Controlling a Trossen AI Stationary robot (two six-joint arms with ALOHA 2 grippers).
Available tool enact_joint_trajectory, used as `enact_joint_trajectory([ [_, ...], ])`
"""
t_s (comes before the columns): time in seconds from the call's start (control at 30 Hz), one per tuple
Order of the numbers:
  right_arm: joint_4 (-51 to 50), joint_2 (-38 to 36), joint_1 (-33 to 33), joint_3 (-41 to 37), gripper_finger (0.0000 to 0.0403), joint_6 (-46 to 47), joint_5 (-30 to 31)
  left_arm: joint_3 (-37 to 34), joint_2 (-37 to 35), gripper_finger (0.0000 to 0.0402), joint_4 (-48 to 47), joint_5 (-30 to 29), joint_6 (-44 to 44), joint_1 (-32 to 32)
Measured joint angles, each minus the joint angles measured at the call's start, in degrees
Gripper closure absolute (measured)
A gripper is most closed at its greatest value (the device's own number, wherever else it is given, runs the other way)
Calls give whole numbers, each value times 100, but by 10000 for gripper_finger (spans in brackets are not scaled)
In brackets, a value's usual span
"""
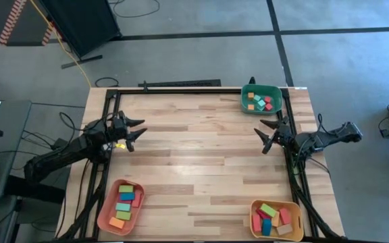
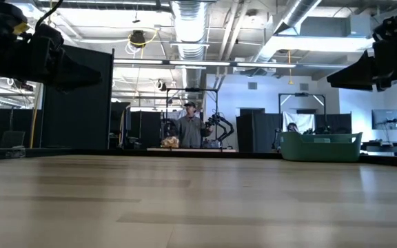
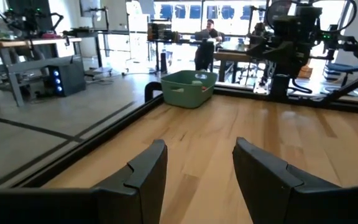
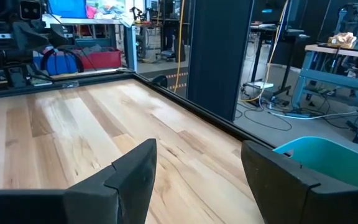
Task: Sort blocks by size
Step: Return to Home Position
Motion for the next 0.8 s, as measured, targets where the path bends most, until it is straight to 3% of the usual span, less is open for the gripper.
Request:
enact_joint_trajectory([
  [0.8, -6, 0, 0, -7, 139, -1, 8, -5, 0, 228, 87, -21, 85, 0],
])
